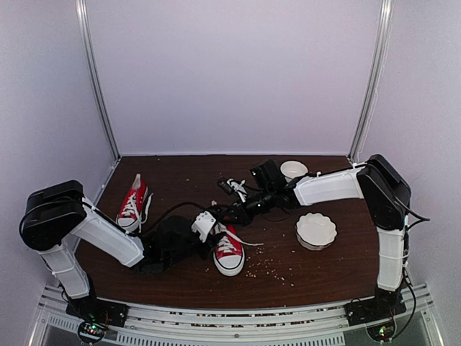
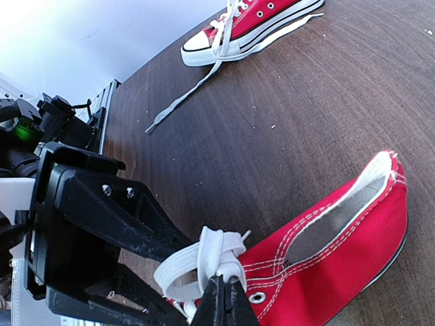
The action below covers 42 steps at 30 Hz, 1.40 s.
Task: Tie the shoes
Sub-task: Tie the loops with the shoelace on the shoe.
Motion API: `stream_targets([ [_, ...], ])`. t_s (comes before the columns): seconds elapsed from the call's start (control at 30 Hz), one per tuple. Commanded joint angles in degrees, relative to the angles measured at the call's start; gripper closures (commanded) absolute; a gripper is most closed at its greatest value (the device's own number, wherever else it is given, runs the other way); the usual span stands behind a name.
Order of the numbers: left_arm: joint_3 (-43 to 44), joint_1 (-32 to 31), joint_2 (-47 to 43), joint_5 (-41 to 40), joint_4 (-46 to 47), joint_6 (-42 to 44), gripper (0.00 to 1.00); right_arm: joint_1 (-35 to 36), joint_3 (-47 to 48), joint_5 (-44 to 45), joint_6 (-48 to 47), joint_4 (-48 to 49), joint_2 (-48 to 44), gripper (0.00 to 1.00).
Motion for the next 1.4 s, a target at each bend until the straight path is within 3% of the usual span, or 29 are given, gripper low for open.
stream_targets([
  [0.0, 1.7, 0.2, 0.7, -2.9, 2.9, -1.7, 0.67, 0.3, -0.3, 0.3, -0.5, 0.4, -2.6, 1.0],
  [0.1, 0.9, 0.3, 0.1, -1.4, 2.7, -1.7, 0.72, 0.3, -0.3, 0.5, -1.0, 0.0, -2.9, 1.0],
  [0.33, -0.9, 0.3, -2.1, -0.6, 0.3, -1.8, 0.69, 0.3, -0.1, 0.8, -1.4, -0.5, -2.9, 1.0],
  [0.53, -2.2, 0.4, -2.2, -0.8, 0.5, -2.1, 0.78, 0.2, 0.0, 0.9, -1.5, -0.9, -2.8, 1.0],
  [0.7, -2.0, 0.8, -2.3, -1.5, -1.4, -2.8, 0.99, 0.1, -0.2, 1.4, -1.6, -0.9, -3.2, 1.0],
  [1.37, -5.1, 3.6, -3.5, -2.3, -4.2, -4.9, 1.0, -1.7, -5.8, 7.6, -1.5, -0.9, -6.9, 1.0],
])
